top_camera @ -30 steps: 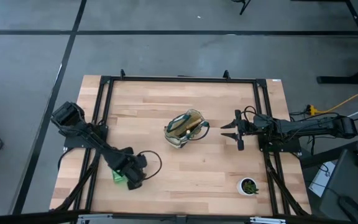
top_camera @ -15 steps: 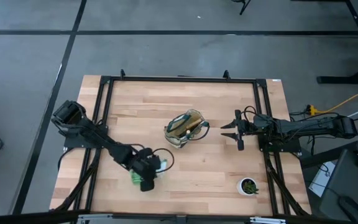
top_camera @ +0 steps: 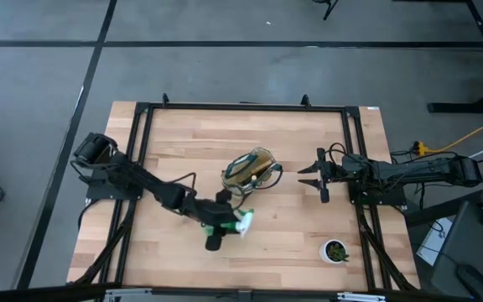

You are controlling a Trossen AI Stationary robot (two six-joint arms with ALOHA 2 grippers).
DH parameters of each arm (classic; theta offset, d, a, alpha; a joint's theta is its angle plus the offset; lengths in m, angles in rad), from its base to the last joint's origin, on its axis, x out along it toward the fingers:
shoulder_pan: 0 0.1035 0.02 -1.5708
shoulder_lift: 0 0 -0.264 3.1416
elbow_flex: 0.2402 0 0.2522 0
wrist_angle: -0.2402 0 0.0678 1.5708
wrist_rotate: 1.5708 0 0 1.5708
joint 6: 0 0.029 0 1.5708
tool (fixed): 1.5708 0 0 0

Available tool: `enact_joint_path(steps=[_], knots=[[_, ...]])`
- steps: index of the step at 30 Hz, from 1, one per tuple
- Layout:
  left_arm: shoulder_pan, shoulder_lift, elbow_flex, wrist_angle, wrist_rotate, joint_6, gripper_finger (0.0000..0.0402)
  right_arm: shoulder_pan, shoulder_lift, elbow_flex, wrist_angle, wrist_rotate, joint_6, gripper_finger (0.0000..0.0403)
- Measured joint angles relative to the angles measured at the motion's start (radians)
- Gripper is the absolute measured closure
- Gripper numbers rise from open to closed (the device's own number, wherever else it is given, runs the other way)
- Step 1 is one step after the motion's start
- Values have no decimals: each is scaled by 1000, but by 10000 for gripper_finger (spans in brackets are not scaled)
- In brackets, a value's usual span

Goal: Pick & Place Garden tools in Gardening bag
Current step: Put the spray bottle into the gardening bag

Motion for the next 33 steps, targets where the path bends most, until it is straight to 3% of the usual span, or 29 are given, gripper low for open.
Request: enact_joint_path(steps=[10, 16, 33], knots=[[34, 0, 0, 370, 56, 247, 259, 0, 0, 0, 0, 0, 0, 259], [35, -1, 1, 504, 81, 366, 258, 0, 0, 0, 0, 0, 0, 259], [43, -2, 44, 581, 55, 471, 257, 0, 0, 0, 0, 0, 0, 259]])
